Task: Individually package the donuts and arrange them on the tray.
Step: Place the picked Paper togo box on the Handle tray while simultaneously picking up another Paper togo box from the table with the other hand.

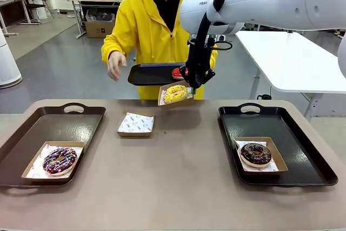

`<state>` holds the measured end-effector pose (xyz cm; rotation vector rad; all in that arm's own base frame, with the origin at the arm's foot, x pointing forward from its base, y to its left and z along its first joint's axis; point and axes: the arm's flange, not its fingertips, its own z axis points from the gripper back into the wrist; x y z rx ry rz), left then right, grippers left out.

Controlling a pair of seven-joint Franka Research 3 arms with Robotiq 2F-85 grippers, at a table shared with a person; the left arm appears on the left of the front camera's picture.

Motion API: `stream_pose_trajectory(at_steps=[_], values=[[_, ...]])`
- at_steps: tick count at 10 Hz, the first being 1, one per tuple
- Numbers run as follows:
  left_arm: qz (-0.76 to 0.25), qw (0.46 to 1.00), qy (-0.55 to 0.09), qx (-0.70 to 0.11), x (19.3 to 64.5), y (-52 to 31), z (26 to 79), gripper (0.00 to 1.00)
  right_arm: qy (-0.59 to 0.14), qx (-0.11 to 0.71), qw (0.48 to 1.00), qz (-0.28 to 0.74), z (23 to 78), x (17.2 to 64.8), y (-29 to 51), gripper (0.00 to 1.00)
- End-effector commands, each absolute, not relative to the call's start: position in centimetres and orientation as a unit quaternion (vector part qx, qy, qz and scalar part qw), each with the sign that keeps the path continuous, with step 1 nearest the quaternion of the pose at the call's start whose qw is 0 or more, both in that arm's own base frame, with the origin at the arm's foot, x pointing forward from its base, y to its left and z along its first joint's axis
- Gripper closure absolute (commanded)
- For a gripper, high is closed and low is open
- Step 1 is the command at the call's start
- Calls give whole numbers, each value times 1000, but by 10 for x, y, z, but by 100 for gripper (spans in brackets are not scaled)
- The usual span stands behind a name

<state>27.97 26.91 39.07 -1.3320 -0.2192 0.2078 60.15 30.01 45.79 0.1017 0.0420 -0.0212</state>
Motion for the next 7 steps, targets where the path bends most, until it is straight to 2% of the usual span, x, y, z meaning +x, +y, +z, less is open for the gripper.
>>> stream_pose_trajectory(at_steps=[1,7], values=[[96,774,-108,-617,276,268,393,0,20,51,998,-10,458,600,299,100],[94,784,-100,-605,289,255,403,0,14,50,999,8,465,595,286,99]])
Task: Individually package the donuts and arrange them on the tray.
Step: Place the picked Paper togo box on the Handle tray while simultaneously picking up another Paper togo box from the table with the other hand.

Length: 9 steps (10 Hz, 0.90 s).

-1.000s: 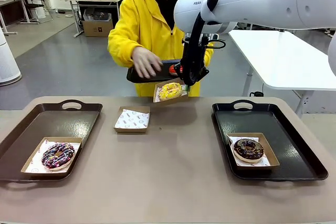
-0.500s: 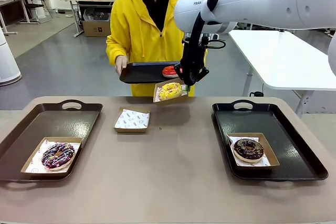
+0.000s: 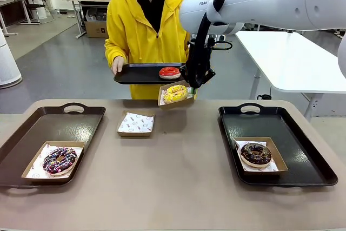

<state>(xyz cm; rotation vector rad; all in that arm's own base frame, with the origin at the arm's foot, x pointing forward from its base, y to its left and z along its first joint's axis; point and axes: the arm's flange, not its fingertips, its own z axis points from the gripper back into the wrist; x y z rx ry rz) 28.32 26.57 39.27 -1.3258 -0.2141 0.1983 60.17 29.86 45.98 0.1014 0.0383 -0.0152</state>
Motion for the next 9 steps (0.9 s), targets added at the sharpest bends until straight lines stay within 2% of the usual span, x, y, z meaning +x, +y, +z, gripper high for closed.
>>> stream_pose_trajectory(at_steps=[1,3,5,7,9], values=[[84,799,-107,-585,304,236,425,0,11,48,999,9,477,587,264,99],[55,836,-106,-536,331,188,472,0,0,48,999,-19,501,566,202,99],[24,868,-97,-486,363,128,511,0,-8,49,998,-31,502,548,139,99],[10,899,-85,-429,393,76,525,0,-17,45,999,-23,488,540,97,99],[-9,933,-71,-354,414,21,516,0,-21,48,999,-12,473,540,66,99]])
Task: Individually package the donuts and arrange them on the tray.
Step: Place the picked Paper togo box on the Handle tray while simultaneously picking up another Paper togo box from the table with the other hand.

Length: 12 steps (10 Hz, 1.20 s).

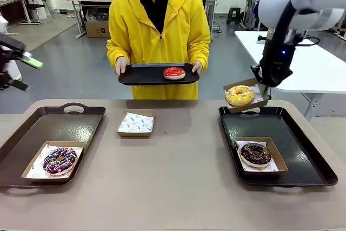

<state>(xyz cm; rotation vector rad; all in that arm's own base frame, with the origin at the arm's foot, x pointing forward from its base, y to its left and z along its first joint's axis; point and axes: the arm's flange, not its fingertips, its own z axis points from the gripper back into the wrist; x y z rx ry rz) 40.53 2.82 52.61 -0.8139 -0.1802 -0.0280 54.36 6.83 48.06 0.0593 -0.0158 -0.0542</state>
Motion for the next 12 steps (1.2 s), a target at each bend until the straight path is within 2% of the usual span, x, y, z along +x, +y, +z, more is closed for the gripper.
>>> stream_pose_trajectory(at_steps=[1,4,5,10,12], values=[[-11,946,-67,-317,424,-2,505,0,-20,50,999,-2,467,542,59,99],[-29,973,-67,-217,448,-55,471,0,-15,59,998,-7,450,549,51,99],[-31,977,-74,-198,455,-70,463,0,-12,36,999,-11,460,545,54,99],[-56,986,-115,-103,480,-133,418,0,-12,36,999,-11,460,545,54,99],[-65,986,-120,-93,490,-156,413,0,-12,36,999,-11,460,545,54,99]])
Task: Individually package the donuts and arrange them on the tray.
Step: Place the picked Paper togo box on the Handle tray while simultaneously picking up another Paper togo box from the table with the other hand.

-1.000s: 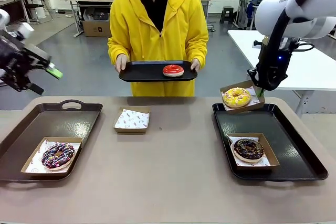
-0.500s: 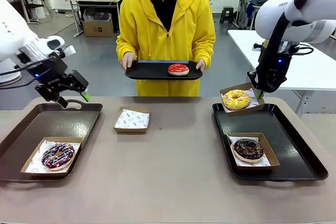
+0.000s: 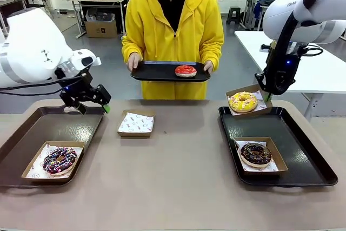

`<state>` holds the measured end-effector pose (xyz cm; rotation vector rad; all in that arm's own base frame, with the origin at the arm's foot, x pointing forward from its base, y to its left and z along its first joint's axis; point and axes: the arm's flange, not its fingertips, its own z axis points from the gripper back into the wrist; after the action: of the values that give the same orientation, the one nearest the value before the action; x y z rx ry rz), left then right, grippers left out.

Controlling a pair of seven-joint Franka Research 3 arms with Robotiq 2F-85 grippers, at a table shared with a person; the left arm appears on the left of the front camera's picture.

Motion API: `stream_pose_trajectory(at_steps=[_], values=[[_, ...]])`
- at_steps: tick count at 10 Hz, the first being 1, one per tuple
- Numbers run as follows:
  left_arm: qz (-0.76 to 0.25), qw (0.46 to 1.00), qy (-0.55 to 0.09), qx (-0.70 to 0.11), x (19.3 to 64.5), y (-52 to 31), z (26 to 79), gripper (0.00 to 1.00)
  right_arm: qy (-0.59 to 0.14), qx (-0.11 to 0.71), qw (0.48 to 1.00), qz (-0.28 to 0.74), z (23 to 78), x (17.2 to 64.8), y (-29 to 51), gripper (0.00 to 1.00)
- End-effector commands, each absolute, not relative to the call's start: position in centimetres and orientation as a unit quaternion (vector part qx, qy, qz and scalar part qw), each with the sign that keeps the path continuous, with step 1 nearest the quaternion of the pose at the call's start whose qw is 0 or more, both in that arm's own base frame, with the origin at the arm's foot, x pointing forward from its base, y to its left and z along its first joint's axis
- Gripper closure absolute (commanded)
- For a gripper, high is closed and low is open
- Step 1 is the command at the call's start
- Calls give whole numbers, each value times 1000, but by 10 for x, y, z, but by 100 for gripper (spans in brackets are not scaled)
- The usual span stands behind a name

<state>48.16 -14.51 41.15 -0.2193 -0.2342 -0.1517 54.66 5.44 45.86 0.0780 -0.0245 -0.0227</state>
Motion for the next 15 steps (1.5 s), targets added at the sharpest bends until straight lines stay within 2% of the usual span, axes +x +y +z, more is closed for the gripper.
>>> stream_pose_trajectory(at_steps=[1,4,8,15], values=[[-75,986,-122,-89,491,-168,414,0,-12,36,999,-11,460,545,54,99],[-71,986,-123,-87,516,-198,407,0,-12,36,999,-11,460,545,54,99],[-71,990,-103,-70,536,-225,369,0,-12,36,999,-11,460,545,54,99],[-85,988,-93,-84,531,-218,362,0,-12,36,999,-11,460,545,54,99]])
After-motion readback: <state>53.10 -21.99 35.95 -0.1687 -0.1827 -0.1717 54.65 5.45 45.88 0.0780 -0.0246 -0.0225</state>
